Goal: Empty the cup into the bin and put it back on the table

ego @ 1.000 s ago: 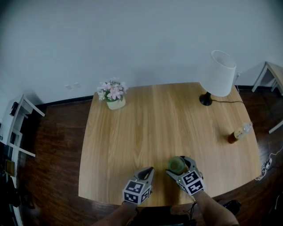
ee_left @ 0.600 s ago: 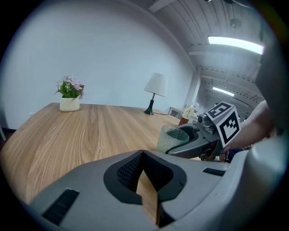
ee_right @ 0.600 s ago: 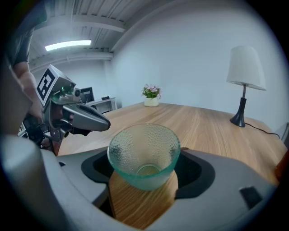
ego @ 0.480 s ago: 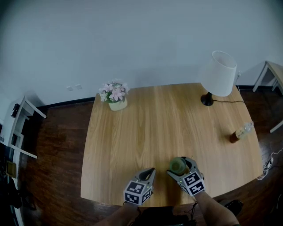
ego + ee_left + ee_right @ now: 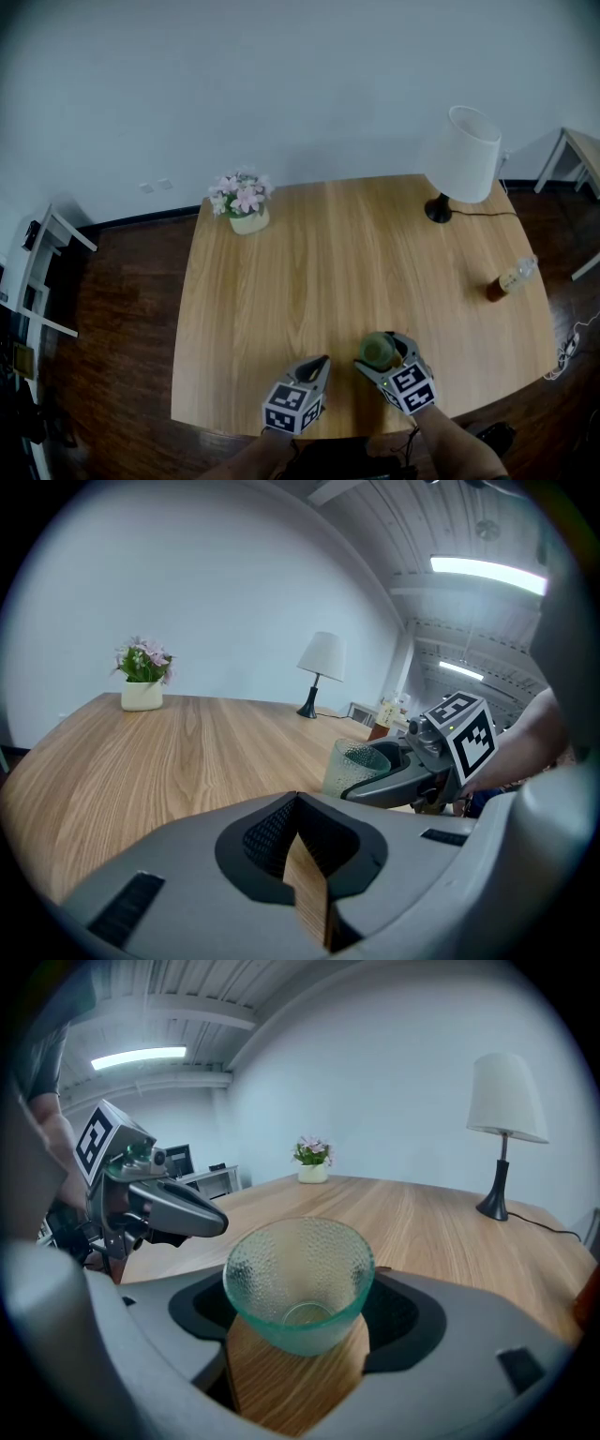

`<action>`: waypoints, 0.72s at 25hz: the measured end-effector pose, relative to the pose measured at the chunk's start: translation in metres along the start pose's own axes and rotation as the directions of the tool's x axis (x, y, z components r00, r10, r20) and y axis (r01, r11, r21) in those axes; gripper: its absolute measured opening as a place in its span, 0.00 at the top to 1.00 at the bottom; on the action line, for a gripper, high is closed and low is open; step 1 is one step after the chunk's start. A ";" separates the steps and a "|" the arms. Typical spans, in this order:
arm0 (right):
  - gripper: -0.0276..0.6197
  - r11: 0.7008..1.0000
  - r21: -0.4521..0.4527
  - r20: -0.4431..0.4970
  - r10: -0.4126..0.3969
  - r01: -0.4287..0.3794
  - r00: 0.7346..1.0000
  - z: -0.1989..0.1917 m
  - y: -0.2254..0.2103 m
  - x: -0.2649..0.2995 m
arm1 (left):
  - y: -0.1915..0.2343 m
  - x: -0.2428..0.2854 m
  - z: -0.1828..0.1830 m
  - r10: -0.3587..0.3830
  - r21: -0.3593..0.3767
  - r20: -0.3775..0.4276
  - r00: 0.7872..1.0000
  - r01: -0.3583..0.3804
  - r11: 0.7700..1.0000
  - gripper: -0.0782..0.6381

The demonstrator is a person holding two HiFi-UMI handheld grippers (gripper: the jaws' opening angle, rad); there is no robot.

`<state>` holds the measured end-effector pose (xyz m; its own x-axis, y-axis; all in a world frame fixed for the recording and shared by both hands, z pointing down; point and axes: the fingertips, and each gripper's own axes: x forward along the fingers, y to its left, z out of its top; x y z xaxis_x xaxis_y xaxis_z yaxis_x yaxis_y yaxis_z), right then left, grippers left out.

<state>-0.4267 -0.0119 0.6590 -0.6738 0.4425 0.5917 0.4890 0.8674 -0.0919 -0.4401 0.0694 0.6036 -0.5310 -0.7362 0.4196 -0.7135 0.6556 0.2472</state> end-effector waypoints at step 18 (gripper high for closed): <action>0.35 1.000 0.014 0.059 -0.020 0.019 0.998 0.026 0.001 -0.035 | -0.013 -0.011 0.046 -0.039 0.028 0.100 0.994 0.036 0.999 0.90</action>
<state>-0.4172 -0.0202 0.6178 -0.7150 0.4381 0.5448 0.4685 0.8787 -0.0917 -0.4455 0.0614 0.5558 -0.5460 -0.7740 0.3206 -0.7445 0.6238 0.2380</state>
